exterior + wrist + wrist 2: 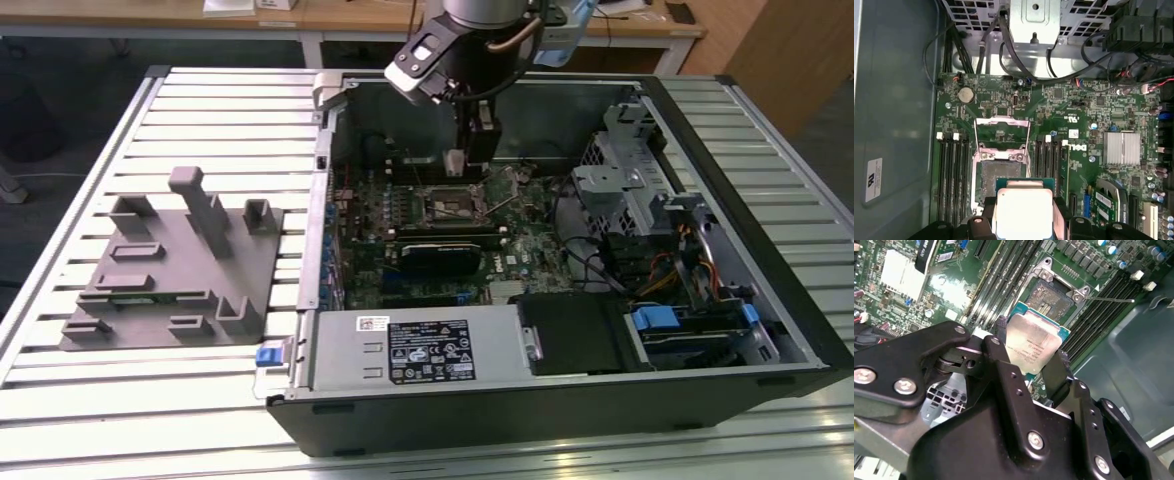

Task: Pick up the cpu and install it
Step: 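Place the cpu into insertion slot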

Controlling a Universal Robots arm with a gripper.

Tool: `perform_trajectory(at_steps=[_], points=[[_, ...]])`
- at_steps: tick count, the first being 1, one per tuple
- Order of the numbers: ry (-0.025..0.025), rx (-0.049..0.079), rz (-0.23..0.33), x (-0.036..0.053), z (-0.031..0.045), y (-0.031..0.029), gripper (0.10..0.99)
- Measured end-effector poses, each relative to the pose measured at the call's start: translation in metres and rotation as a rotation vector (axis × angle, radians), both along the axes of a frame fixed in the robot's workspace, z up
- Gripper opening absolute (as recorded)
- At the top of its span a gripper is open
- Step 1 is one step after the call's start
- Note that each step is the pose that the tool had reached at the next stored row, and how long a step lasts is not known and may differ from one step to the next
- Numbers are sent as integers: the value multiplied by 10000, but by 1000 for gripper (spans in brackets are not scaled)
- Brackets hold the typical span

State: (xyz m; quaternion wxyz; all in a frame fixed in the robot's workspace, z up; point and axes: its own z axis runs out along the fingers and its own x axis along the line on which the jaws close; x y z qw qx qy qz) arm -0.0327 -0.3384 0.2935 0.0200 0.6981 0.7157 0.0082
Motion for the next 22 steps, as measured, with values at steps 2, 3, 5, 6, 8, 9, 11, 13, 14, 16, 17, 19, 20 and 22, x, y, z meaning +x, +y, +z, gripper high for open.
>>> perform_trajectory(at_steps=[2,3,5,6,8,9,11,13,14,16,17,19,20,22], points=[[0,-2,0,-1,-34,35,533],[-1,0,-2,-2,-53,52,533],[-2,3,-3,-6,-90,73,533],[-2,1,-2,-10,-108,74,533],[-2,1,3,-15,-144,75,533],[-3,0,30,-16,-162,75,533],[-2,0,54,-16,-198,81,533],[-2,-6,54,-17,-235,95,533],[-2,-15,52,-17,-253,100,533],[-2,-51,40,-16,-284,102,533],[-3,-64,34,-16,-291,103,533],[-2,-71,27,-17,-304,102,533],[-3,-71,26,-17,-314,102,533],[-4,-71,25,-17,-328,103,533]])
